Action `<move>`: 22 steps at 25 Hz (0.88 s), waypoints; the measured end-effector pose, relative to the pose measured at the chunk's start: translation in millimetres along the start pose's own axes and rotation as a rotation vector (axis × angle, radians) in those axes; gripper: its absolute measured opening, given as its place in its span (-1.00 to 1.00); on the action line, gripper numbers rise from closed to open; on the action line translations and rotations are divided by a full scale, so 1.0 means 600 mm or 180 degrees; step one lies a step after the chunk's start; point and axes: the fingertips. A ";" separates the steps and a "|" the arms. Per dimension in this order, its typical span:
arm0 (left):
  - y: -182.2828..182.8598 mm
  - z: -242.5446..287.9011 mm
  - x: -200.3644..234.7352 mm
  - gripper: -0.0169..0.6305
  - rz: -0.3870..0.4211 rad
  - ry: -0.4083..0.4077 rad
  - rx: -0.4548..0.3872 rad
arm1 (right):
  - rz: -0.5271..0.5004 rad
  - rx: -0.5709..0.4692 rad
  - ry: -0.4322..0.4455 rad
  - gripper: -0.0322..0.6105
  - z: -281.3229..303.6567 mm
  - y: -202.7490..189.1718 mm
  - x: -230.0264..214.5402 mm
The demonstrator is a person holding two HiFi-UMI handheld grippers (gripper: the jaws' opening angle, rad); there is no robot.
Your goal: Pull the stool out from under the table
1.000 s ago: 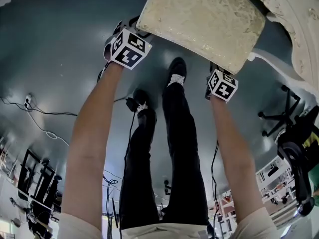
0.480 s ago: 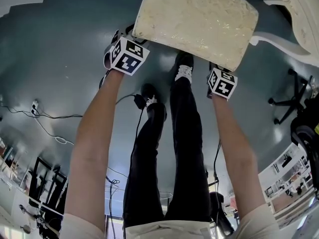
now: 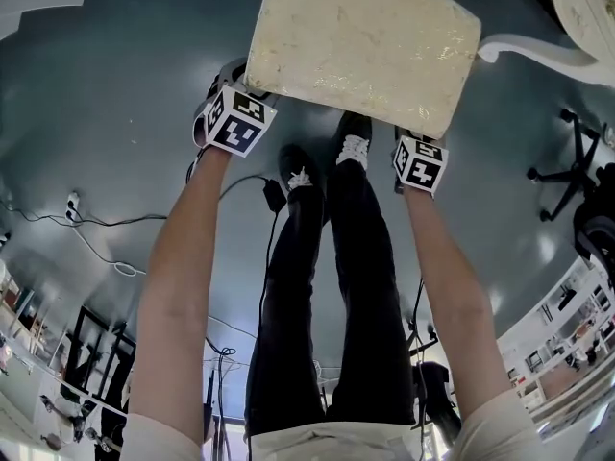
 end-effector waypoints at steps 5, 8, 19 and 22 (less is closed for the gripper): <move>-0.052 -0.020 -0.044 -0.01 -0.0029 0.0008 0.0080 | -0.0071 0.0042 0.0045 -0.12 -0.020 -0.064 0.019; -0.084 -0.032 -0.071 -0.01 -0.0046 -0.0006 0.0139 | -0.0108 0.0090 0.0054 -0.13 -0.033 -0.102 0.029; -0.204 -0.076 -0.165 -0.01 -0.0135 -0.0037 0.0296 | -0.0122 0.0207 0.0125 -0.13 -0.080 -0.220 0.065; -0.202 -0.079 -0.160 -0.01 -0.0177 0.0043 0.0295 | -0.0229 0.0219 0.0144 -0.12 -0.081 -0.216 0.066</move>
Point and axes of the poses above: the fingertips, and each gripper's own axes: z forward along the fingers, x to its left, y out of its top, and after that the axes turned 9 degrees about x, right-handed
